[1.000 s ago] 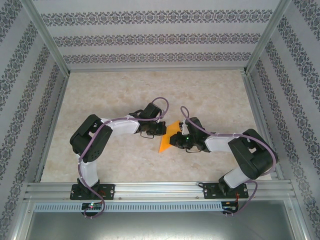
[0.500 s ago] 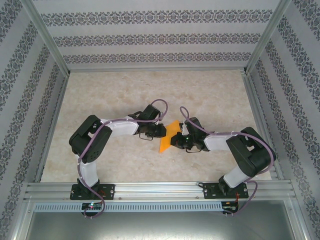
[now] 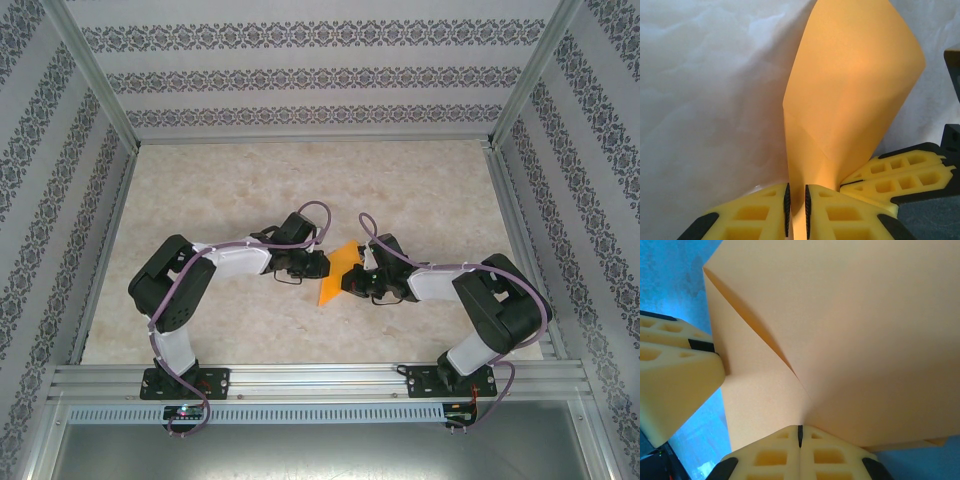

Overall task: Fold a paper plane with a square sheet of paper (pick it up from the middle)
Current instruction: Fold the wing for the fifth time at the center of the table.

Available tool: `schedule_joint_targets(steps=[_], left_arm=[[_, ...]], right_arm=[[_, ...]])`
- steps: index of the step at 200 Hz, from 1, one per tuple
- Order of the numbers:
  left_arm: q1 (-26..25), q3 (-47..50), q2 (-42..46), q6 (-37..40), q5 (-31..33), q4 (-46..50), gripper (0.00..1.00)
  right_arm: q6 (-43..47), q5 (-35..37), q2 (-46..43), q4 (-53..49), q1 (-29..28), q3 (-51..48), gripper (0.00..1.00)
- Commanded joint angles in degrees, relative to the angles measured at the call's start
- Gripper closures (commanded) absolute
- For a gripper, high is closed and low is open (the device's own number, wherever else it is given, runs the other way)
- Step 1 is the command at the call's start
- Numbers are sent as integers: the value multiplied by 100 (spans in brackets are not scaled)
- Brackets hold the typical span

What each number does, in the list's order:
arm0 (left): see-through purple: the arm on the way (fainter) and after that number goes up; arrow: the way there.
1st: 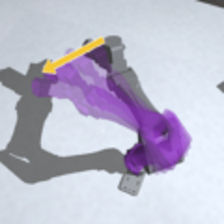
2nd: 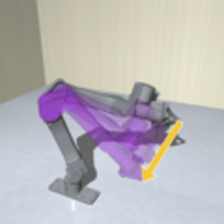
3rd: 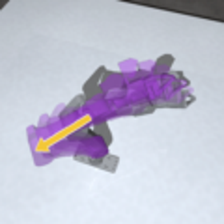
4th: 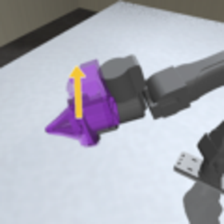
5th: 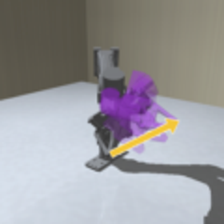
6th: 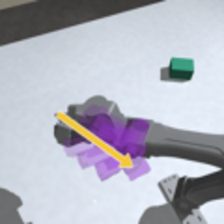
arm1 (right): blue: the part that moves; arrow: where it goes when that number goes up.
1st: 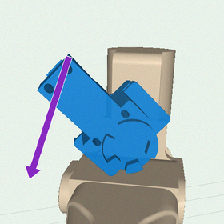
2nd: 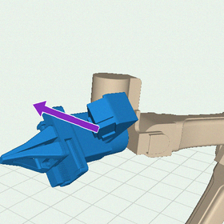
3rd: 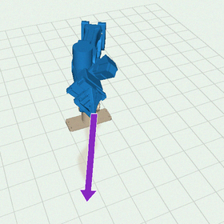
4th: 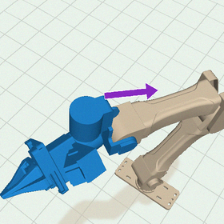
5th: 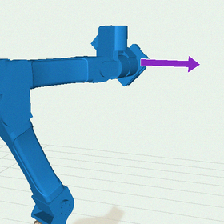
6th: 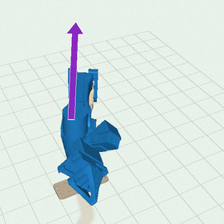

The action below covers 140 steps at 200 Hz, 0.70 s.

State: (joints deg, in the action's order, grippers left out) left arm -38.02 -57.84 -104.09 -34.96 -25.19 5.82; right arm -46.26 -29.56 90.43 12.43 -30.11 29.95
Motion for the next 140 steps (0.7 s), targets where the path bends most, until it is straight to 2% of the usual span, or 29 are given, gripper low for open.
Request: schedule_joint_targets(steps=[1, 87, 140], left_arm=[[-100, 48, 4, -32, -137, -125, 81], [-345, -147, -7, 392, 546, 409, 90], [-425, -216, -76, 341, 328, 223, 91]], right_arm=[[143, 117, 129, -258, 57, -14, 96], [135, 109, 133, -242, 75, -7, 96], [136, 106, 132, -228, 91, -25, 97]])
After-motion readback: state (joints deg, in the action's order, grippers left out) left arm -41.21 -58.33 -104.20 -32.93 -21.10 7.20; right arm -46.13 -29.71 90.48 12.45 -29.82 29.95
